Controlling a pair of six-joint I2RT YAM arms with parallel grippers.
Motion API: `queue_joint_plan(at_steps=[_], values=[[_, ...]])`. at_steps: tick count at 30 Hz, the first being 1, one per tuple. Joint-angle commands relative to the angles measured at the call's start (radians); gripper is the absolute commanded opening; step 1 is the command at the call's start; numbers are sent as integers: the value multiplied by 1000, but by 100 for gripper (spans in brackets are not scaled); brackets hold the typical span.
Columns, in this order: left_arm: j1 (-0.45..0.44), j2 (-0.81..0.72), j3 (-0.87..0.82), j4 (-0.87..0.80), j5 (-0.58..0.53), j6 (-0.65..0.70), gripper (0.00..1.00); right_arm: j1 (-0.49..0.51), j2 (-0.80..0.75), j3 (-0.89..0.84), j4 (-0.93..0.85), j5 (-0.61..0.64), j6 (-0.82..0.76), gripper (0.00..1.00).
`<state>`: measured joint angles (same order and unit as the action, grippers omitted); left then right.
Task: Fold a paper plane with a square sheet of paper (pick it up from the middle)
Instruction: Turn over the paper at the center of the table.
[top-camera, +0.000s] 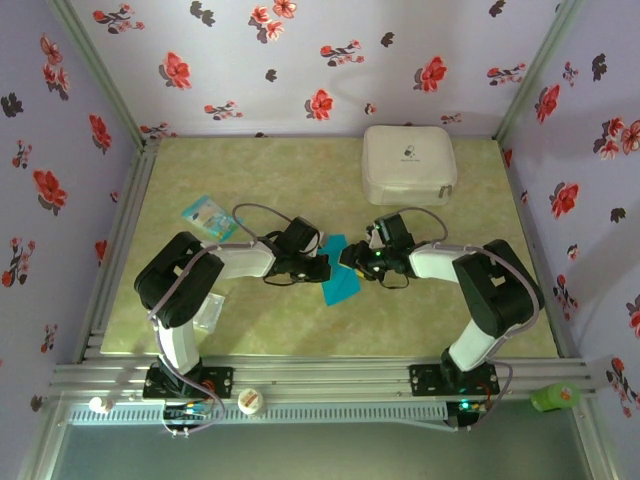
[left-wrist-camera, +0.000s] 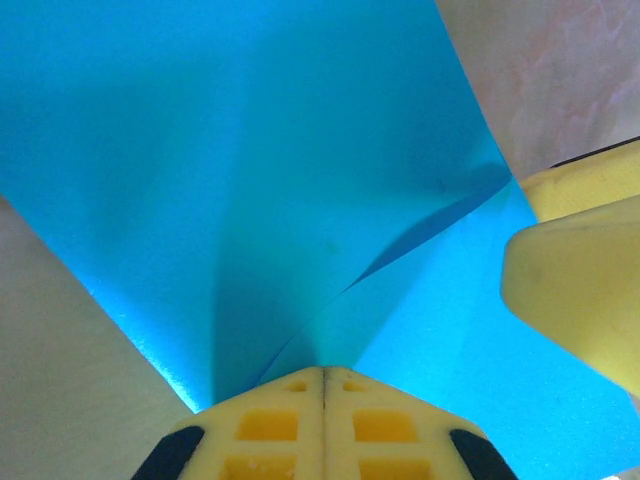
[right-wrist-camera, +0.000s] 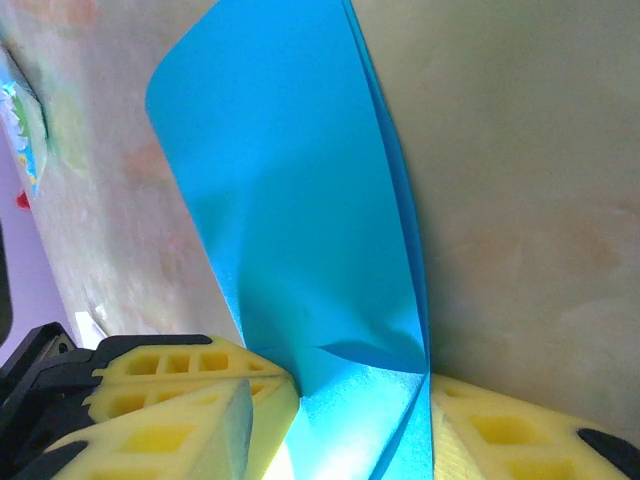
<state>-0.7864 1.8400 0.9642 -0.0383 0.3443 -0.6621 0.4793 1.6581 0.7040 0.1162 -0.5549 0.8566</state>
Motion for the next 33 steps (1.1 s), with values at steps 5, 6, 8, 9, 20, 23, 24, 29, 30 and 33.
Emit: queue_joint_plan(at_steps=[5, 6, 8, 9, 20, 23, 24, 29, 30, 33], values=[[-7, -2, -19, -11, -2, 0, 0, -18, 7, -18, 64, -26, 9, 45], [-8, -2, -18, -11, -2, 0, 0, -18, 6, -19, 68, -29, 11, 45], [-7, -3, -18, -11, -2, 1, 0, -22, 7, -24, 89, -35, 17, 44], [-7, -5, -20, -9, -2, 0, 0, -24, 7, -27, 93, -32, 20, 44], [-7, -12, -23, 0, -2, -7, 0, -39, 54, -38, 164, -55, 35, 27], [-8, -25, -25, 7, 1, -13, 0, -40, 58, -46, 181, -56, 38, 22], [-7, -32, -26, 10, 1, -15, 0, -42, 55, -50, 186, -56, 39, 19], [-7, -79, -25, 19, 8, -25, 5, -45, 15, -64, 195, -39, 30, 5], [-7, -100, -25, 21, 3, -30, 8, -45, 0, -64, 183, -35, 23, 4], [-6, -187, -50, 41, -49, -43, 15, -45, -58, -53, 115, -8, -12, 0]])
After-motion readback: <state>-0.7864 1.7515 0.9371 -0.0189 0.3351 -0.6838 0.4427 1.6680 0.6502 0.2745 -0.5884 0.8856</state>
